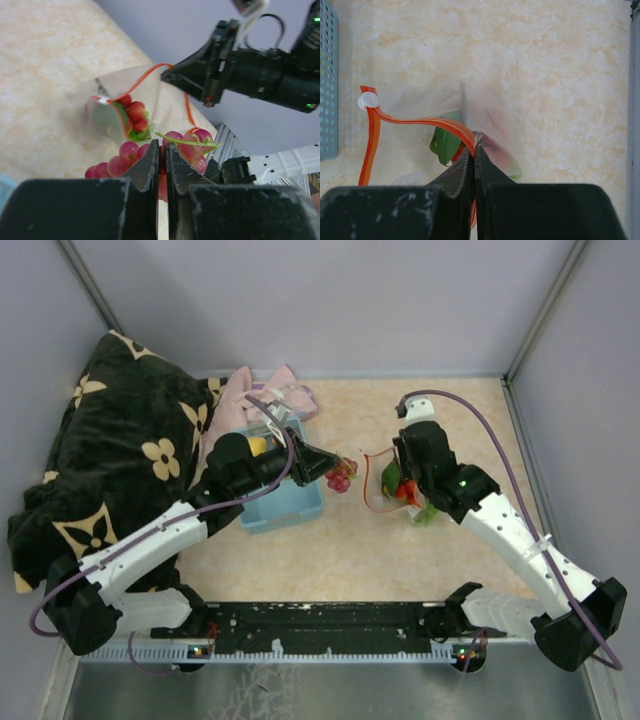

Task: Place the food in the zip-top bag and seal the zipper
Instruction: Place the fake fruit in the zipper food storage bag.

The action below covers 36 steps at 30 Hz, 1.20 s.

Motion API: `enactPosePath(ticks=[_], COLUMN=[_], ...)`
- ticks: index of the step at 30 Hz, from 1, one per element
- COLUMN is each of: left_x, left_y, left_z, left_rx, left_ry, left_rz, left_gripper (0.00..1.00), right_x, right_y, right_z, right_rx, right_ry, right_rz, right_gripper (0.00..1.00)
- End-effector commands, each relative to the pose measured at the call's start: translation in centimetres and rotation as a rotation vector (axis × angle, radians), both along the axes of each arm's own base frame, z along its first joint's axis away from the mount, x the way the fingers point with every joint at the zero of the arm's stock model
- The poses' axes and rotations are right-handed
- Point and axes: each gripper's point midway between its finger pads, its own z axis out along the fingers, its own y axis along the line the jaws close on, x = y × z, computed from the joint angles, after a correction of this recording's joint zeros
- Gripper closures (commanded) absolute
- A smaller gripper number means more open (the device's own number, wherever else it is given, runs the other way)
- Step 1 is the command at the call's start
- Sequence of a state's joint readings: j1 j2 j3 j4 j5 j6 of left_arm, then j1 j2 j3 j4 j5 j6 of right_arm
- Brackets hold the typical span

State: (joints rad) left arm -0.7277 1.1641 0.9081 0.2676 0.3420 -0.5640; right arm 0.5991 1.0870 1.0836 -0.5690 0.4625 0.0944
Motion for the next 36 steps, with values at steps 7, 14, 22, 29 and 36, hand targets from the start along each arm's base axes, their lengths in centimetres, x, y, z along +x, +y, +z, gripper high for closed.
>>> enactPosePath(ticks=[7,14,22,29,36], left_x=[-1.3,-1.2,0.2,3.2,5.1], left_y=[-4.7,-7.2,-10.0,-11.5,-11.6], left_z=[6.0,6.2,1.3,-4.6,-8.1], left_rx=[-0.205,-0.265,-0.203,-0.057,0.097], left_ry=[-0.206,-0.285,-0.282,-0.245,-0.247], left_rz=[-0.104,-0.131,-0.133,-0.063,-0.007], left_gripper=[1.00,1.00,1.00,1.00,1.00], right_x=[0.4,0.0,-0.2,-0.5,-0.7], right_y=[1.6,2.1,2.2,2.1,1.8], right_z=[4.1,4.1,4.5,4.5,4.9], right_rx=[0.134,0.163,0.179,0.178,0.177], right_ry=[-0.087,-0.079,-0.087,-0.086,-0.099], right_rz=[0.040,0.061,0.076,0.078,0.079], right_gripper=[1.00,1.00,1.00,1.00,1.00])
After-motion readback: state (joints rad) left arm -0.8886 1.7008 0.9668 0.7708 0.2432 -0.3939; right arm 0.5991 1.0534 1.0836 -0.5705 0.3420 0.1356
